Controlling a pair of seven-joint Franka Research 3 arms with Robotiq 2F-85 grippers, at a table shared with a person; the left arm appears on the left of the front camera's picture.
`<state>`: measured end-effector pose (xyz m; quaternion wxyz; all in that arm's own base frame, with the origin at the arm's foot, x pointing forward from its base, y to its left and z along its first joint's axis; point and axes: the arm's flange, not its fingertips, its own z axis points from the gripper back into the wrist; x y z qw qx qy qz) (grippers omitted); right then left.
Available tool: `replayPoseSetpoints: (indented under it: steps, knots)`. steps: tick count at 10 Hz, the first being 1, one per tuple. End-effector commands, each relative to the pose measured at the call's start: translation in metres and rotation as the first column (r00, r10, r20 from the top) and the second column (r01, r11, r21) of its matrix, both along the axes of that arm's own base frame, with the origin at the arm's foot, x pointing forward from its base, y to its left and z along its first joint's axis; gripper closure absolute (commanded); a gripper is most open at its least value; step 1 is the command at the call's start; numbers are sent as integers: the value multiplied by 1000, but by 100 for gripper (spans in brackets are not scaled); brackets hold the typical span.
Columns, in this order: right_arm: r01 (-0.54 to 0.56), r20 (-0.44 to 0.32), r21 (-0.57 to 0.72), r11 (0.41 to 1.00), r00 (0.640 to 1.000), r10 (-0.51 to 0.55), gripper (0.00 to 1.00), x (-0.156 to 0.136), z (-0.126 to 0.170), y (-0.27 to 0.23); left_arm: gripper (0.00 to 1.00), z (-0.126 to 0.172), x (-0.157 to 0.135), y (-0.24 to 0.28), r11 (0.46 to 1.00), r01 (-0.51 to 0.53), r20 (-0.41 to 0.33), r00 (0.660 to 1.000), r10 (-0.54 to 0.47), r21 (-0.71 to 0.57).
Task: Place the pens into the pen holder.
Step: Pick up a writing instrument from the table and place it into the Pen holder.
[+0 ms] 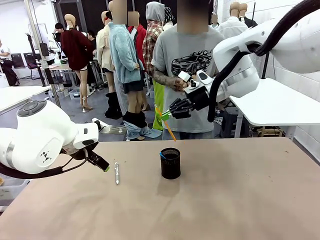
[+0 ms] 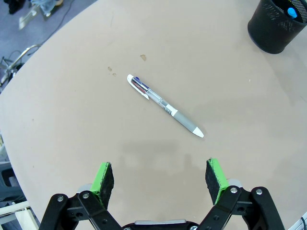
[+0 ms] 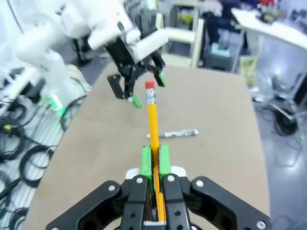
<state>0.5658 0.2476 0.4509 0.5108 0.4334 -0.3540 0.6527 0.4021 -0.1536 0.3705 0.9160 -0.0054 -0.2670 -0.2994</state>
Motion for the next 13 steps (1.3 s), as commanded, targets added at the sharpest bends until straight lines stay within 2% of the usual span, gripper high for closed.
replayPoseSetpoints:
  steps: [1, 4, 5, 10, 13]
  knots:
    - [-61, -17, 68, 996, 998, 62, 100, 23, -7, 12, 0, 1, 0, 2, 1000, -5, 0, 1000, 5, -6]
    - [-62, -70, 46, 997, 995, 66, 100, 42, -21, 24, 0, 1, 0, 2, 1000, -5, 0, 1000, 5, -6]
    - [-67, -68, 40, 997, 995, 70, 100, 44, -26, 24, 0, 1, 0, 2, 1000, -5, 0, 1000, 5, -6]
    - [-72, -166, -33, 997, 984, 65, 100, 57, -62, 23, 0, 1, 0, 2, 1000, -5, 0, 1000, 5, -6]
    - [-91, -185, -56, 994, 980, 79, 100, 57, -78, 20, 0, 1, 0, 2, 1000, -5, 0, 1000, 5, -6]
